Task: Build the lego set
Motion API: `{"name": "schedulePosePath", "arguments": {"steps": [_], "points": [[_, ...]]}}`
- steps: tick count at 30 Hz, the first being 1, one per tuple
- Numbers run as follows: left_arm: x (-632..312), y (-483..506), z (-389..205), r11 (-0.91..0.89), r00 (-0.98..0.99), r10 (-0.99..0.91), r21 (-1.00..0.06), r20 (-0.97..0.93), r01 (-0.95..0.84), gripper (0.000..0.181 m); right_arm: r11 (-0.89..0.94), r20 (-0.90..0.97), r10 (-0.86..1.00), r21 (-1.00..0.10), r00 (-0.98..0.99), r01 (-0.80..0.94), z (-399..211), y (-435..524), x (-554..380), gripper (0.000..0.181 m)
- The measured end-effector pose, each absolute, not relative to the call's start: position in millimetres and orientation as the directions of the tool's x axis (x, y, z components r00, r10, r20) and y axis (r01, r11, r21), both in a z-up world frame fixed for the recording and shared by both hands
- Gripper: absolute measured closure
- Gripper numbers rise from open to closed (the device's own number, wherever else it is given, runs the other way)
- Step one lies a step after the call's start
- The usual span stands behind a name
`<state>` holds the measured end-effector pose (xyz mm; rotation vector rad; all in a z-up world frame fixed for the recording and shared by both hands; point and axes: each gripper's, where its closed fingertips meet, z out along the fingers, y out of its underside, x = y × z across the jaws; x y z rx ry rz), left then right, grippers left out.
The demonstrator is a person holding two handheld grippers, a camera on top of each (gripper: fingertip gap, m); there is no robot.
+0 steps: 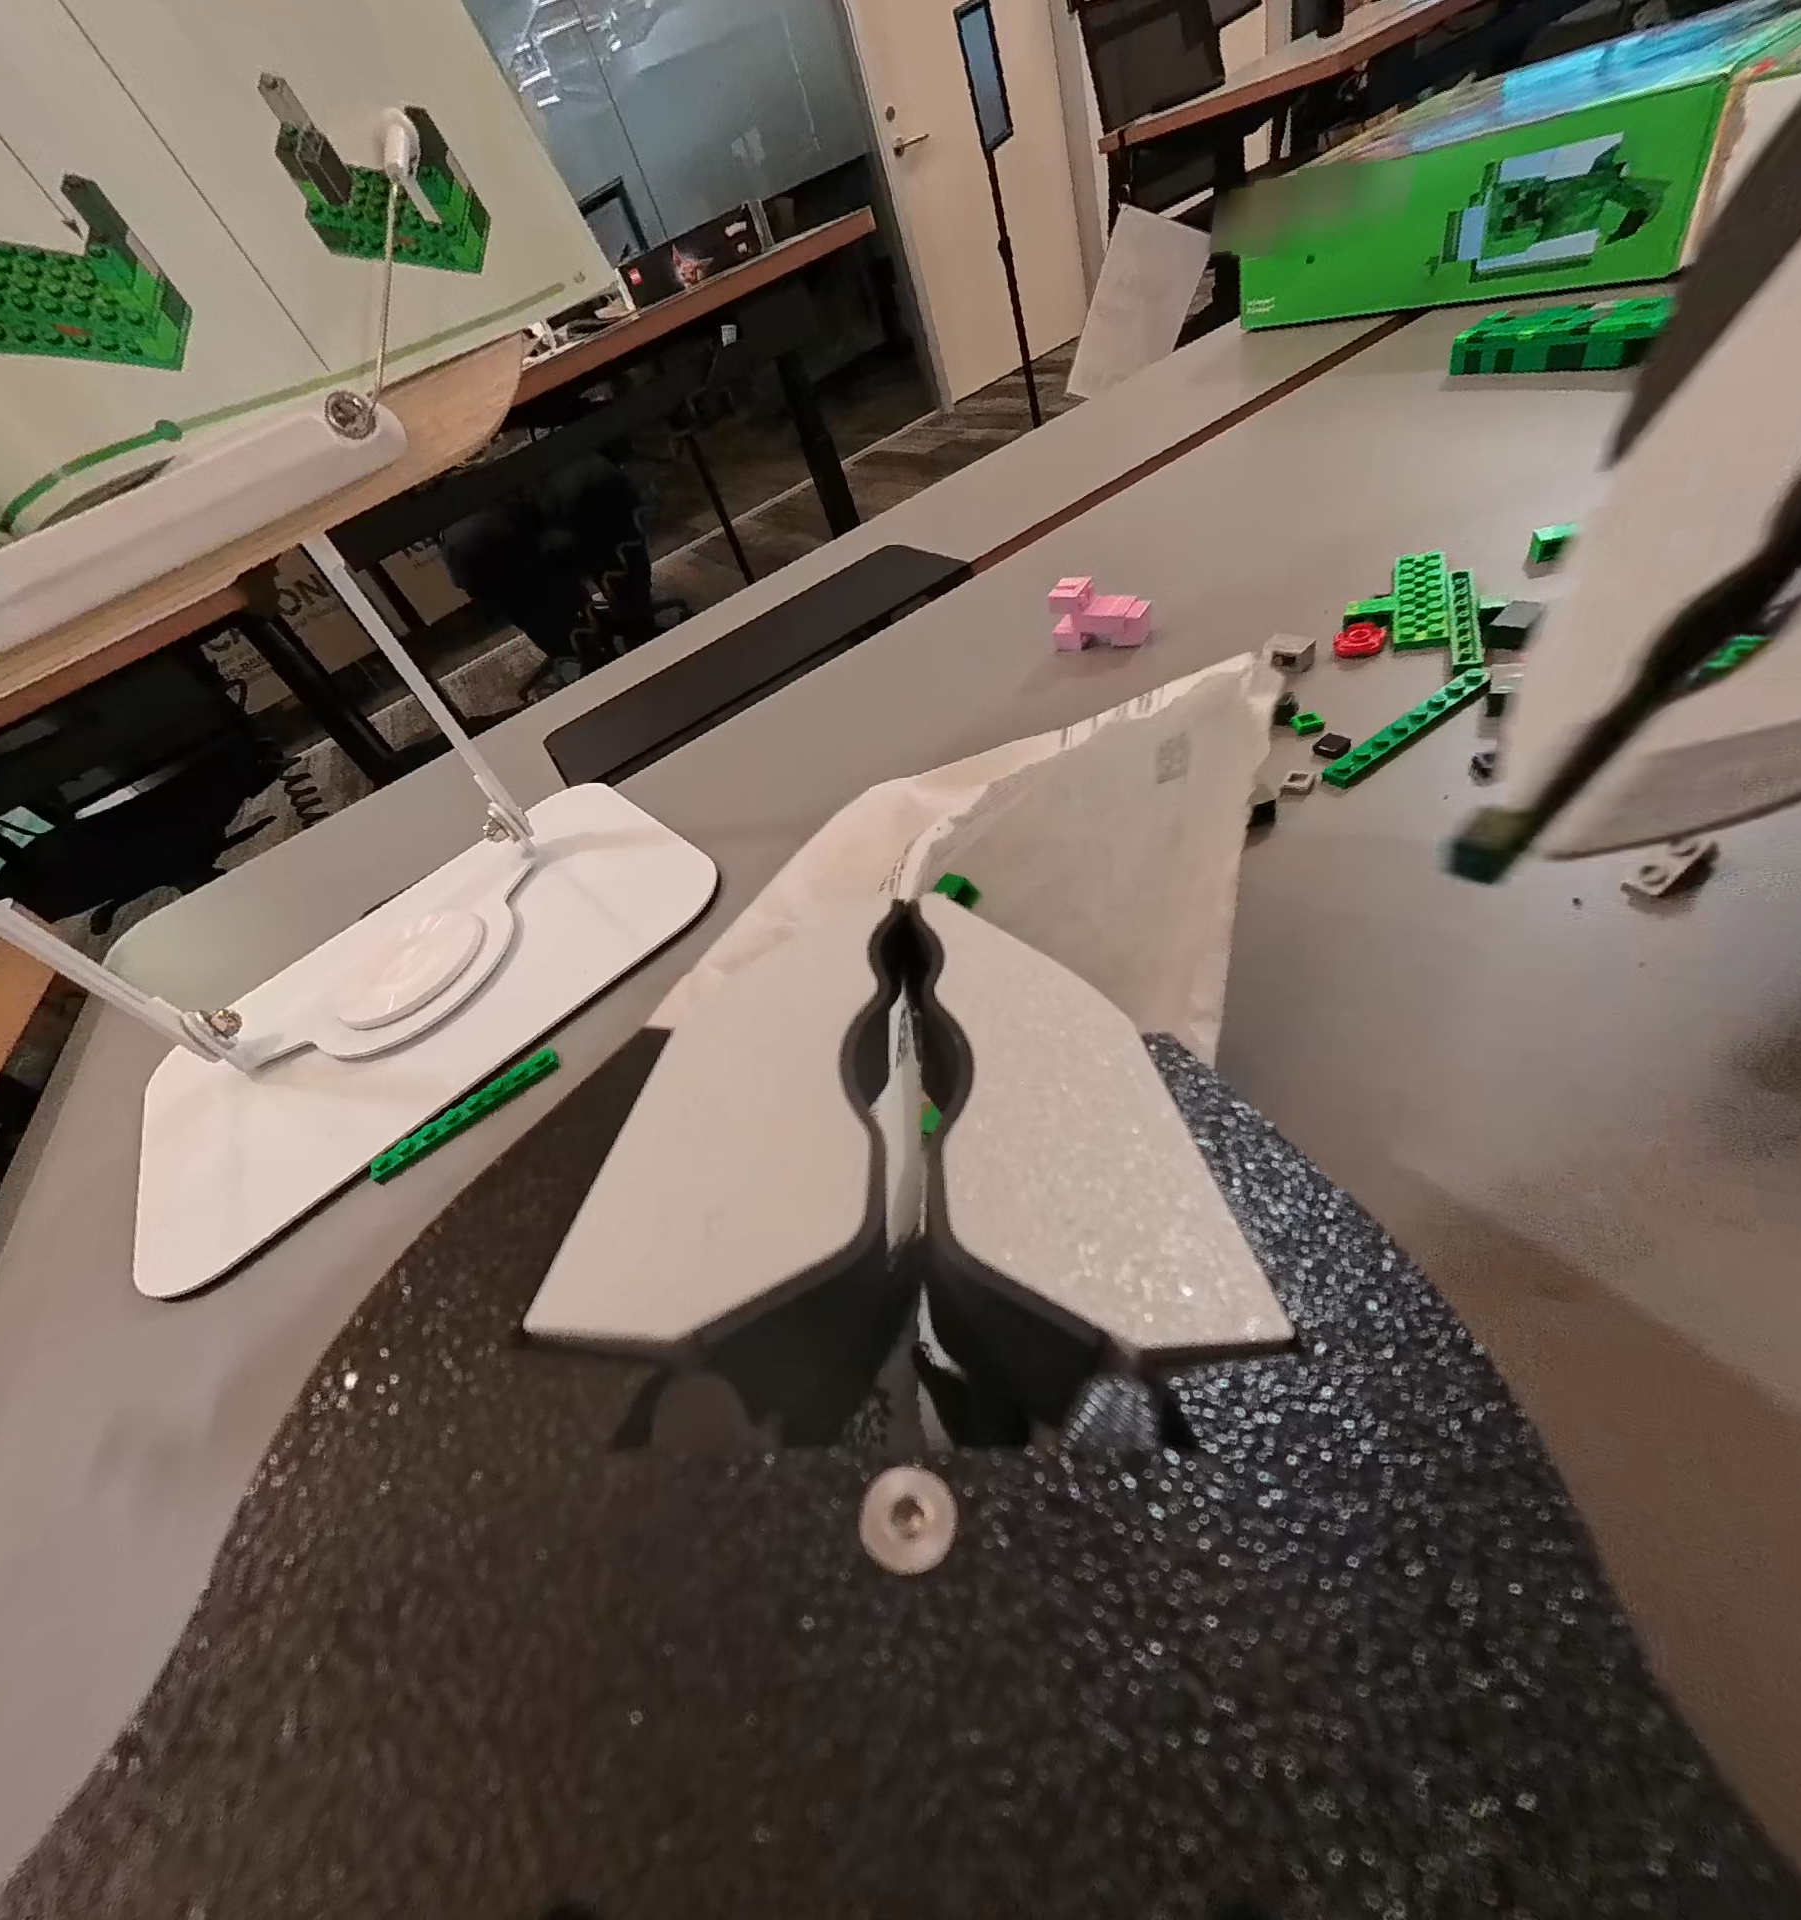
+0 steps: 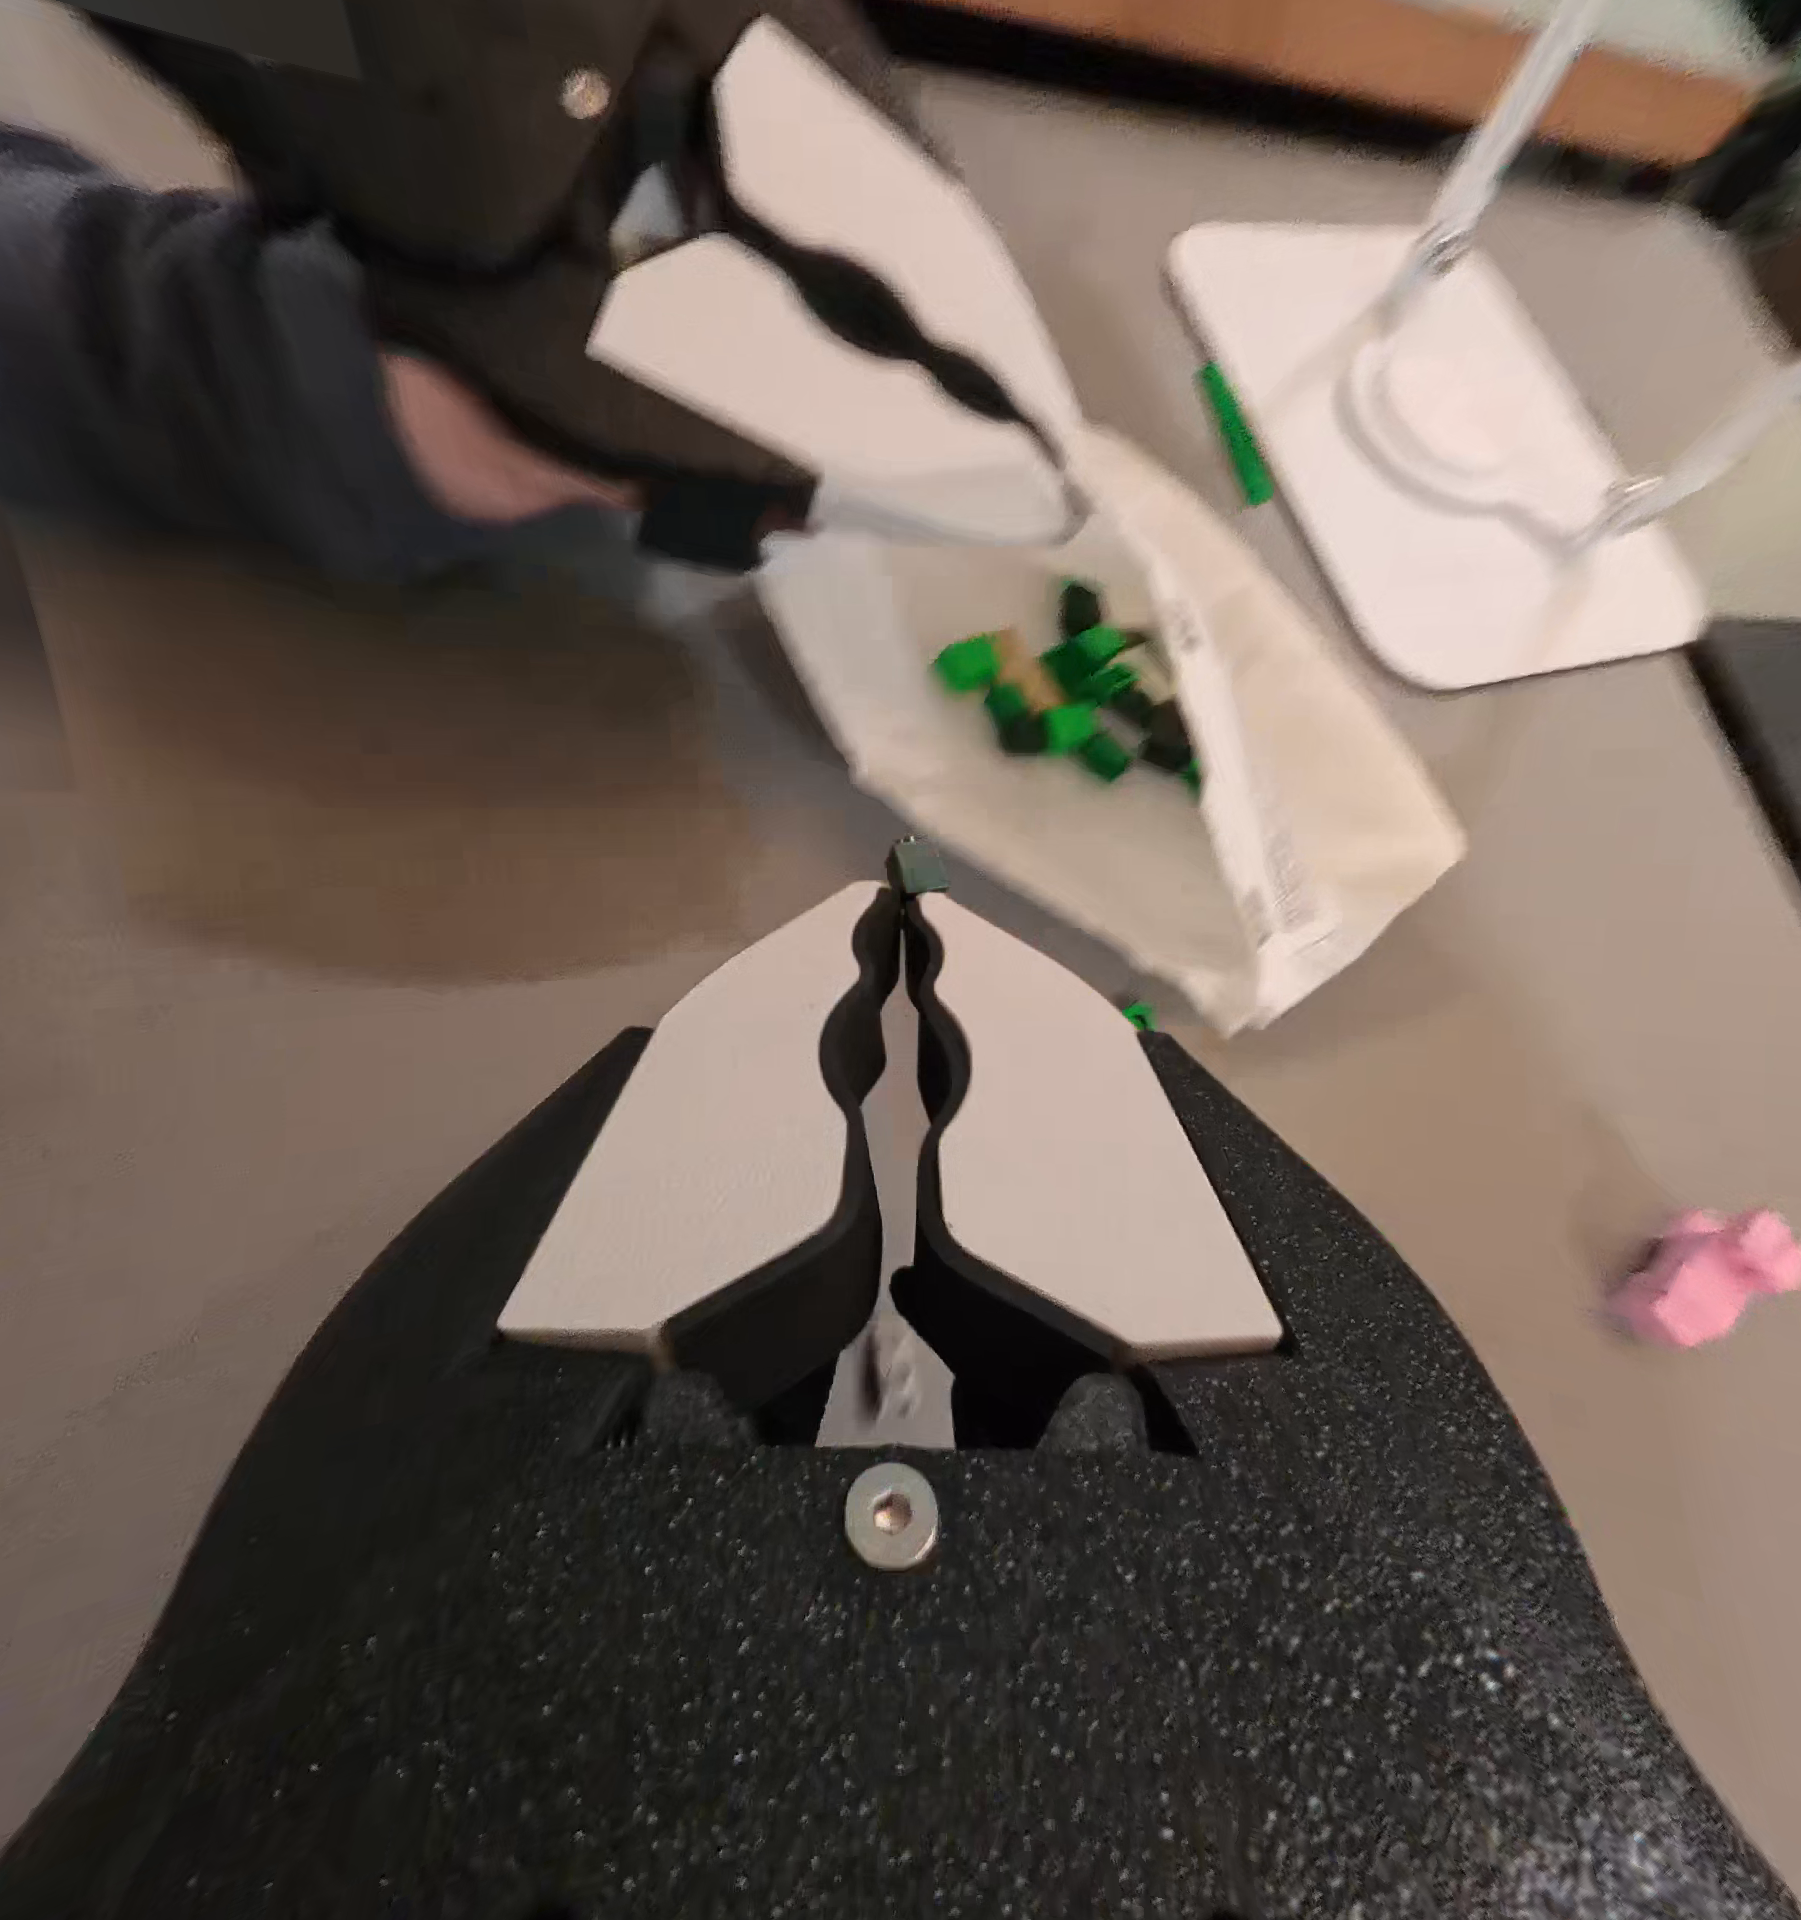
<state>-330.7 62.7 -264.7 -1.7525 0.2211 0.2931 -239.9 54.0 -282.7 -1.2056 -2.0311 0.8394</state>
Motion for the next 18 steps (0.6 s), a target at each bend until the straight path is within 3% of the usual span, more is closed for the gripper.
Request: {"name": "schedulePosePath", "arguments": {"steps": [5, 18], "points": [[-333, 61, -260, -0.181, 0.947, 0.028, -0.933, -0.320, -0.310, 0.181, 0.435, 0.395, 0.900, -0.768, -0.186, 0.470, -277, 69, -287, 0.181], [-335, 59, -258, -0.177, 0.952, 0.028, -0.939, -0.304, -0.294, 0.181, 0.411, 0.368, 0.911, -0.782, -0.185, 0.468, -279, 62, -292, 0.170]]}}
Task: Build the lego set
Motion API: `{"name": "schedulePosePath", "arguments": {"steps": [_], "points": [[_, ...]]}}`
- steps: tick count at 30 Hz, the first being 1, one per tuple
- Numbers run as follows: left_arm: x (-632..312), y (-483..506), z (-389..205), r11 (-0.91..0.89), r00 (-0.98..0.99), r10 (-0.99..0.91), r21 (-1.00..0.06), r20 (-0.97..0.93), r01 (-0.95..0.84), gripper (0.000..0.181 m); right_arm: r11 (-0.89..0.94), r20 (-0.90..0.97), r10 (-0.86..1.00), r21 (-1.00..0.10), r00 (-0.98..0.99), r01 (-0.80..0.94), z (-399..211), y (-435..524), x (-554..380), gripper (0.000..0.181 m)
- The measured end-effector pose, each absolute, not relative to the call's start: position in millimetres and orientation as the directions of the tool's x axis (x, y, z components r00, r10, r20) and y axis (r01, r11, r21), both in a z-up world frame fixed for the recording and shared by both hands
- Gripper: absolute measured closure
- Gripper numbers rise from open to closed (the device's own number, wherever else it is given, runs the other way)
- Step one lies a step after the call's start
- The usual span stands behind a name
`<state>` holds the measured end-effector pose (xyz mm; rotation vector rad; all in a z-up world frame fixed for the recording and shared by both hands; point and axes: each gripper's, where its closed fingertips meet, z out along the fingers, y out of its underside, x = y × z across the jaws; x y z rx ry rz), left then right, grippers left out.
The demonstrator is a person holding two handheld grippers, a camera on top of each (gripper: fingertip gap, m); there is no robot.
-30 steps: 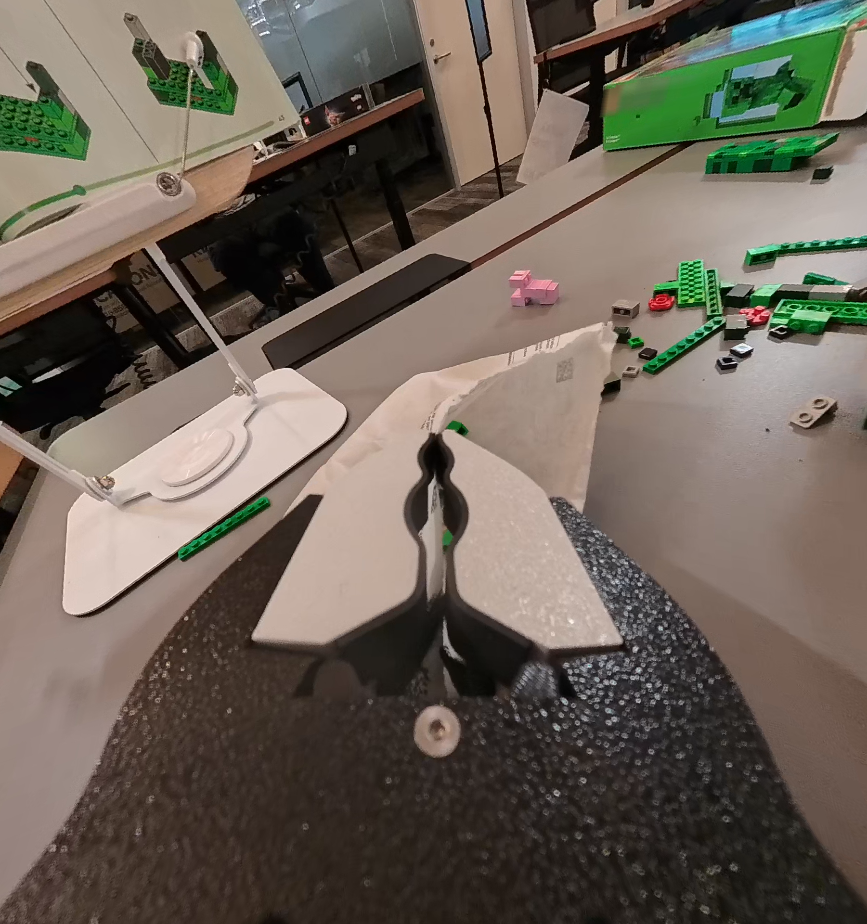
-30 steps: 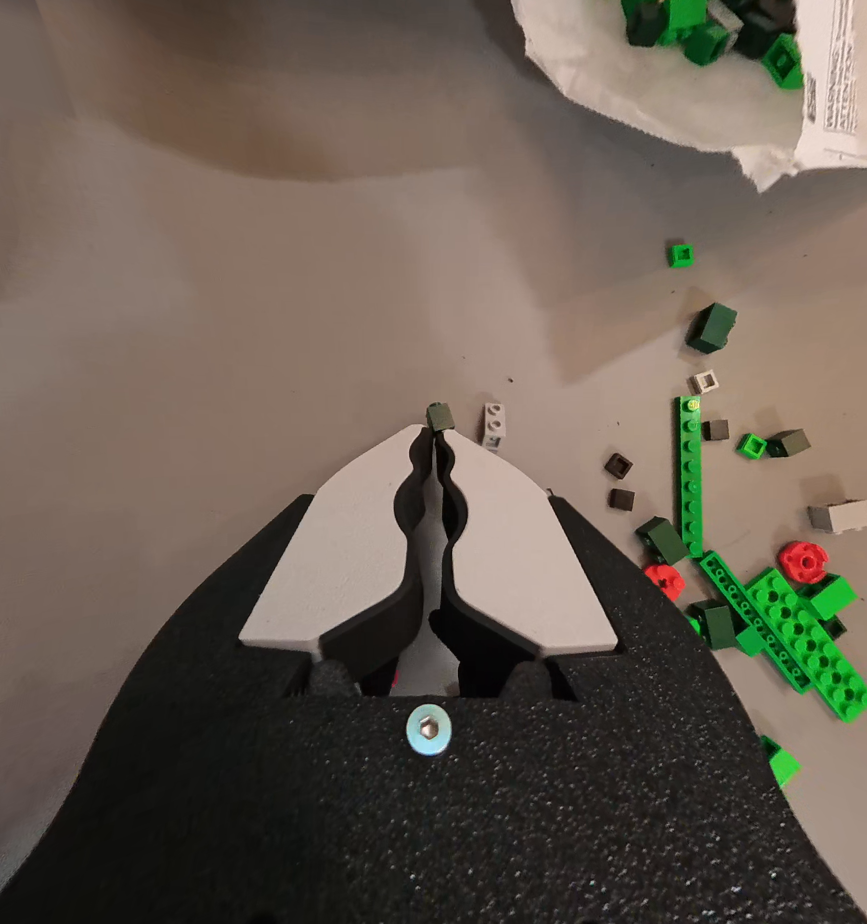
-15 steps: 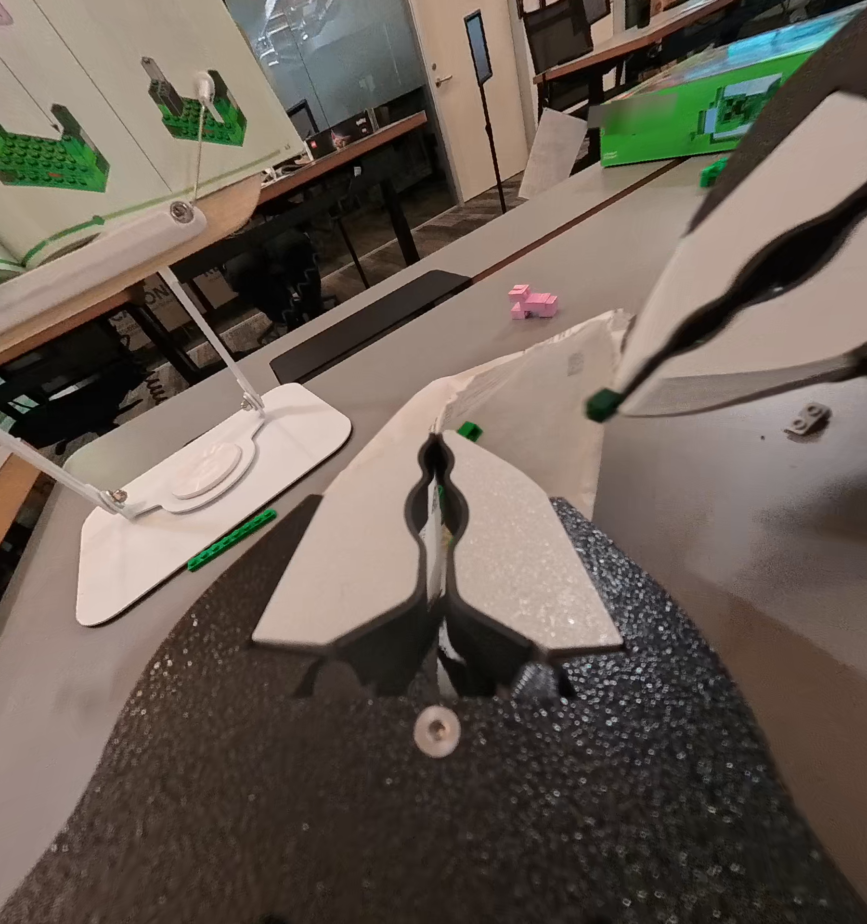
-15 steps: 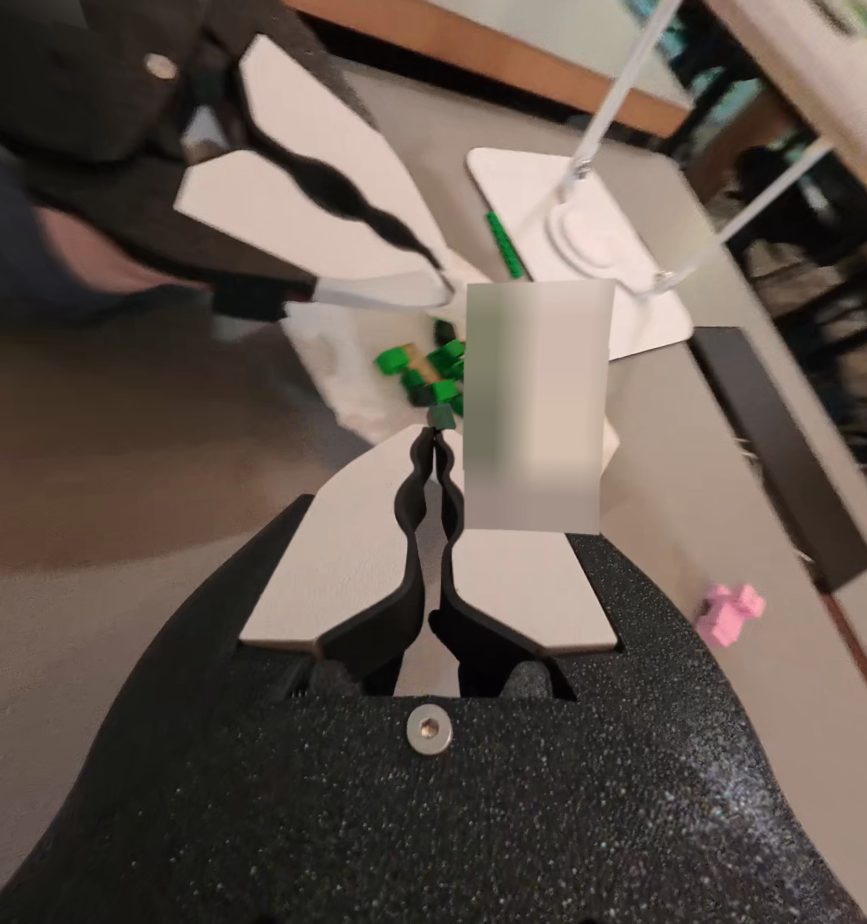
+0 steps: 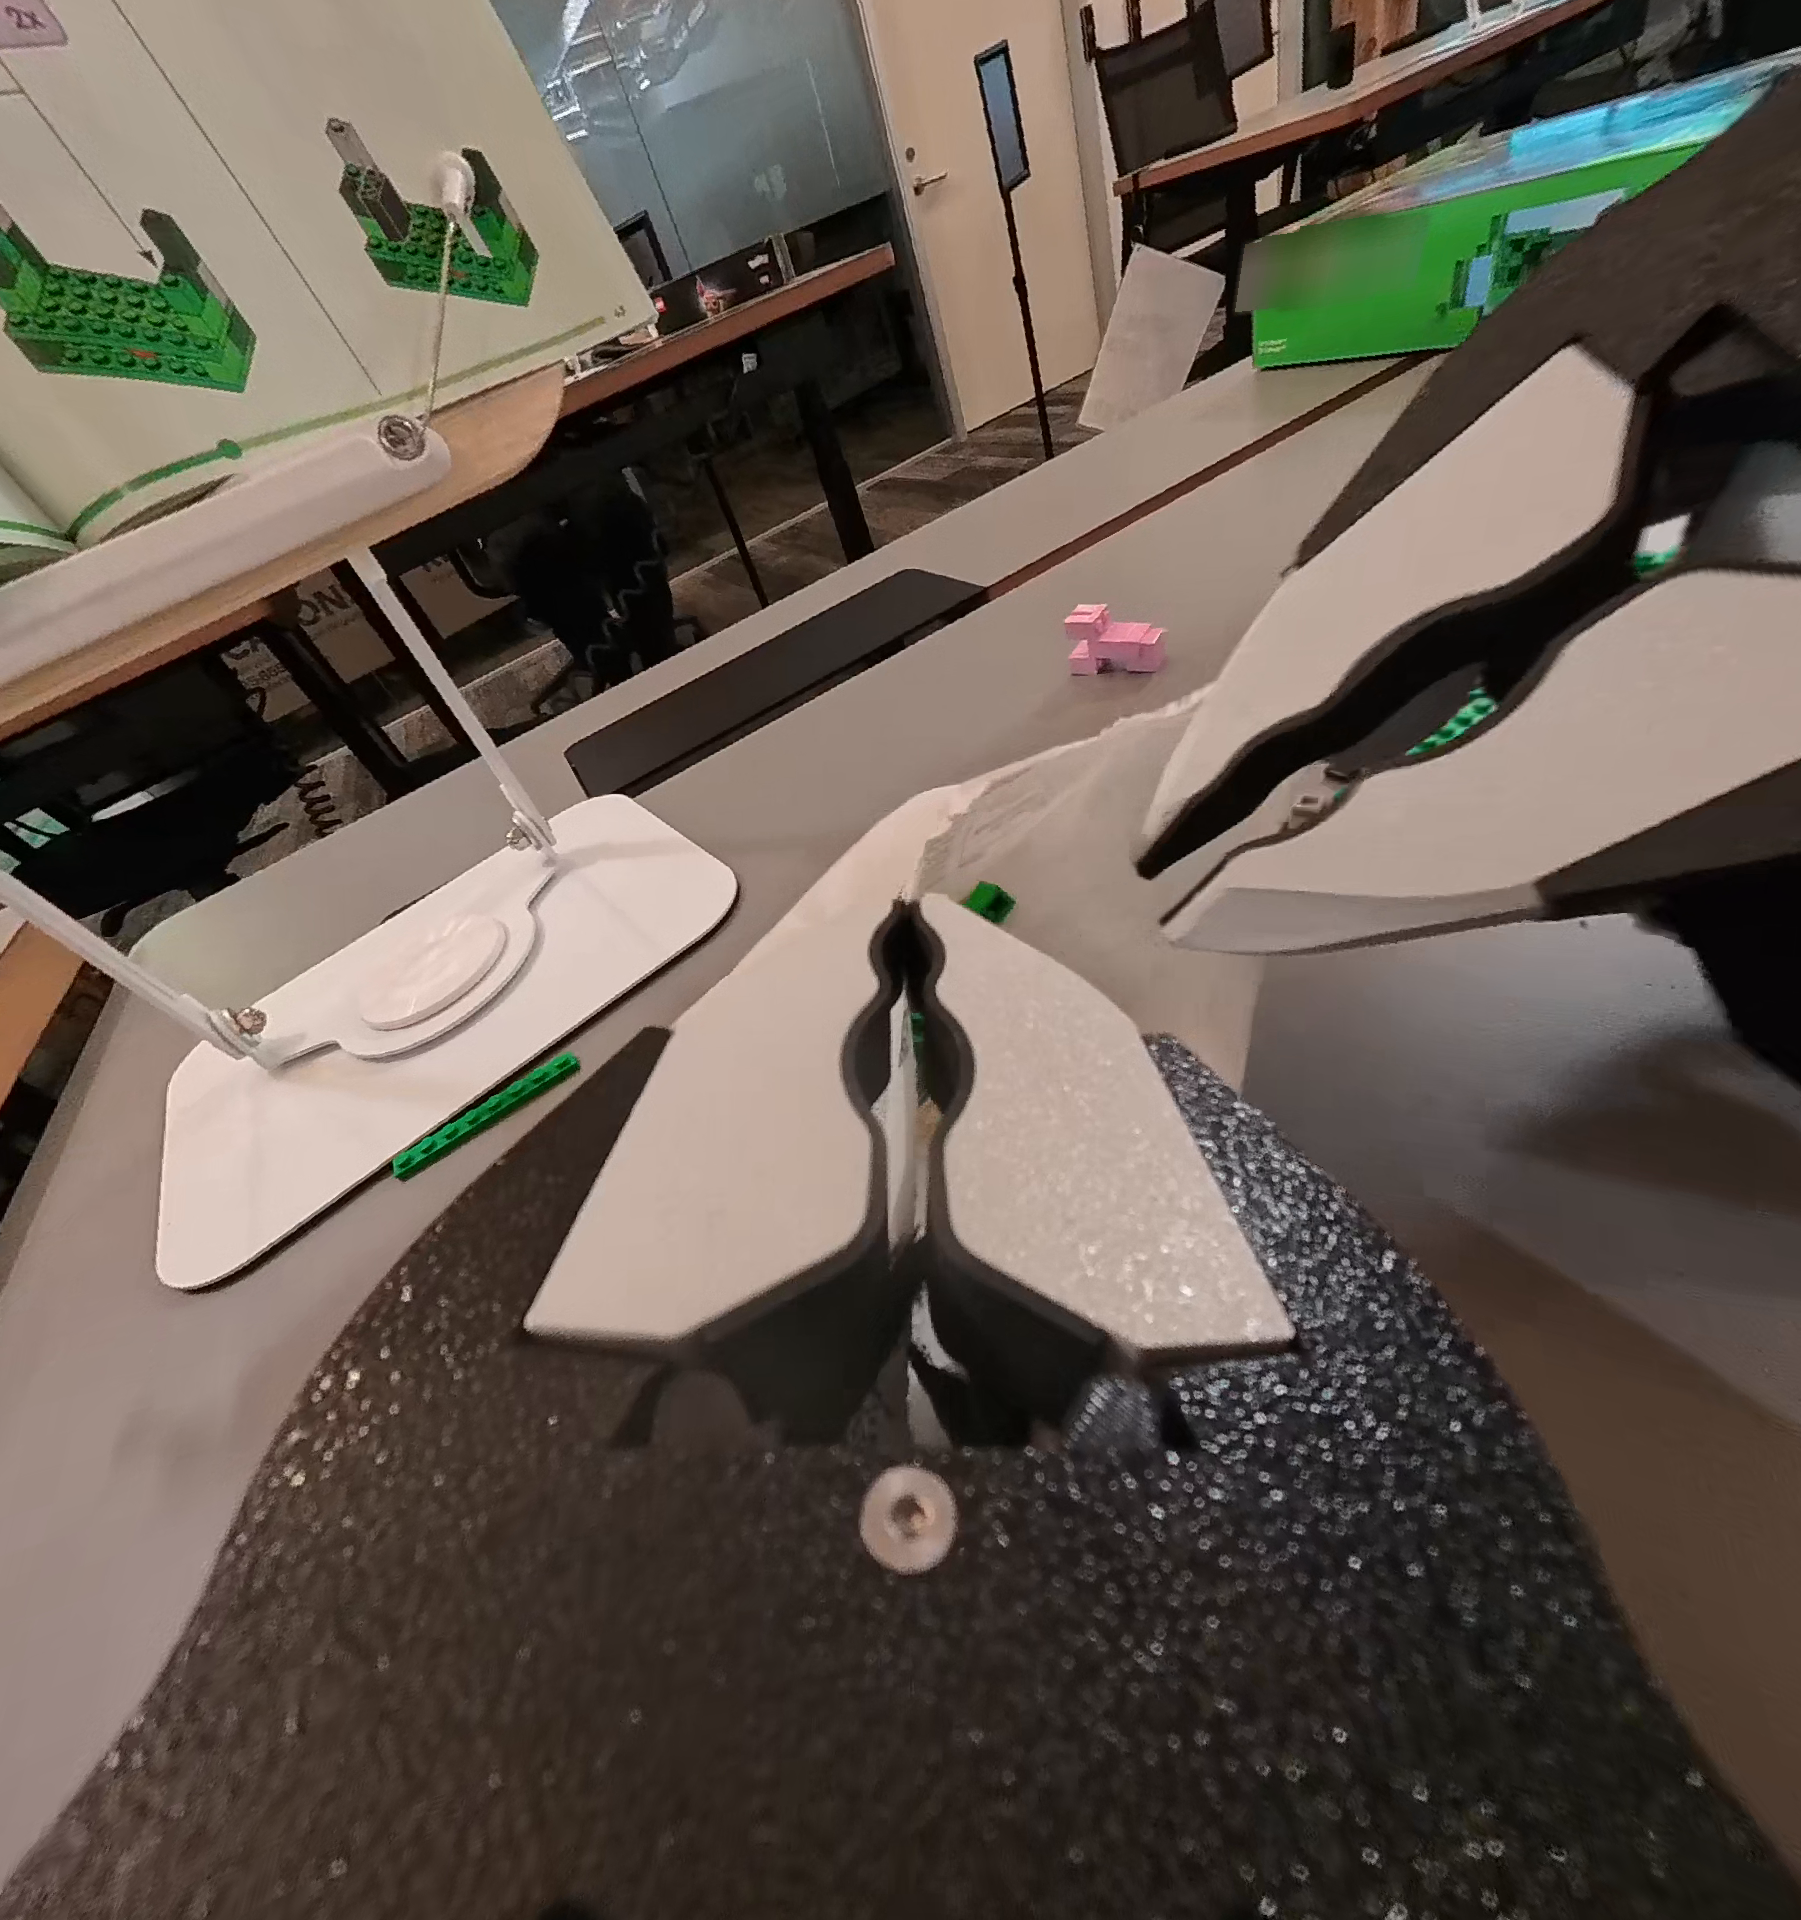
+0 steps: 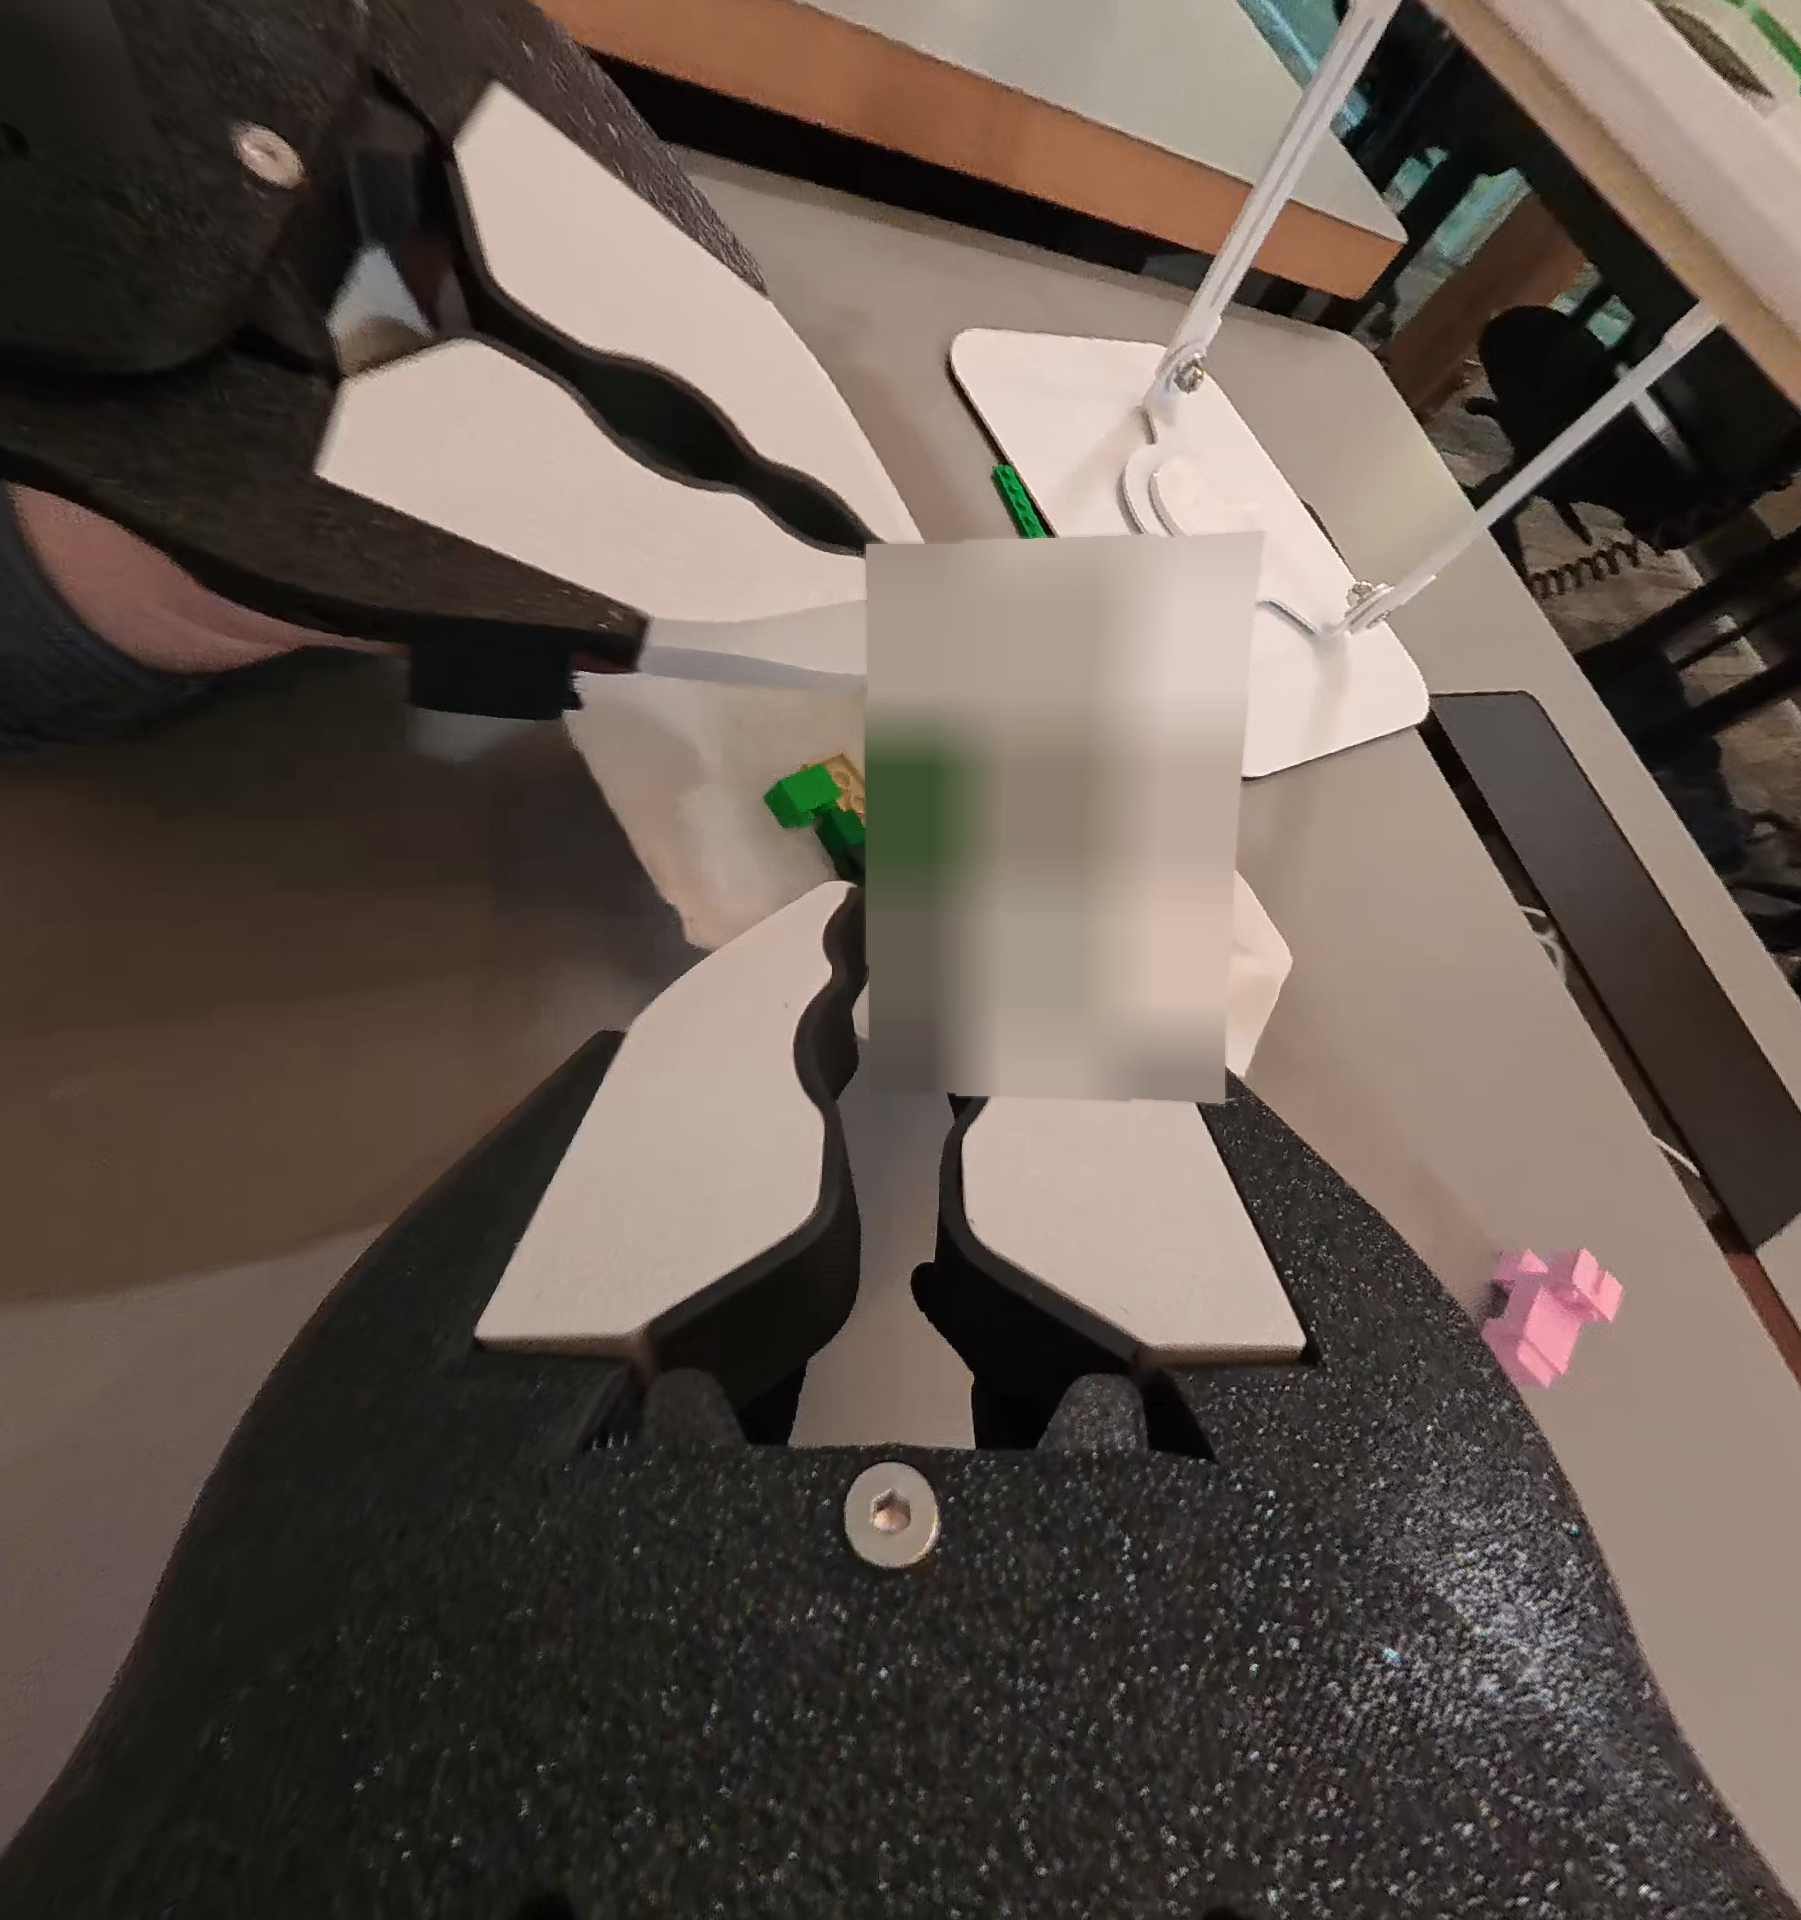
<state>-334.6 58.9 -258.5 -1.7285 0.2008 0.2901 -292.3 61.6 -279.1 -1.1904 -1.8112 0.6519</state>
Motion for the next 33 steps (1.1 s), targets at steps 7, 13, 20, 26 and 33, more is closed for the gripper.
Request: {"name": "schedulePosePath", "arguments": {"steps": [7, 13, 20, 26, 33], "points": [[-340, 58, -257, -0.171, 0.947, 0.057, -0.938, -0.316, -0.303, 0.181, 0.310, 0.308, 0.949, -0.862, -0.072, 0.401, -250, 88, -239, 0.171], [-339, 58, -257, -0.170, 0.939, 0.061, -0.931, -0.338, -0.324, 0.181, 0.241, 0.331, 0.927, -0.885, 0.176, 0.398, -250, 161, -174, 0.171], [-341, 56, -255, -0.164, 0.938, 0.080, -0.933, -0.337, -0.321, 0.181, 0.086, 0.218, 0.939, -0.897, 0.264, 0.434, -261, 201, -130, 0.163], [-338, 55, -253, -0.162, 0.932, 0.088, -0.928, -0.353, -0.336, 0.181, 0.012, 0.142, 0.961, -0.880, 0.239, 0.475, -276, 200, -124, 0.163], [-339, 55, -253, -0.149, 0.949, 0.077, -0.945, -0.306, -0.292, 0.181, 0.007, 0.146, 0.955, -0.881, 0.258, 0.474, -274, 201, -118, 0.165]]}}
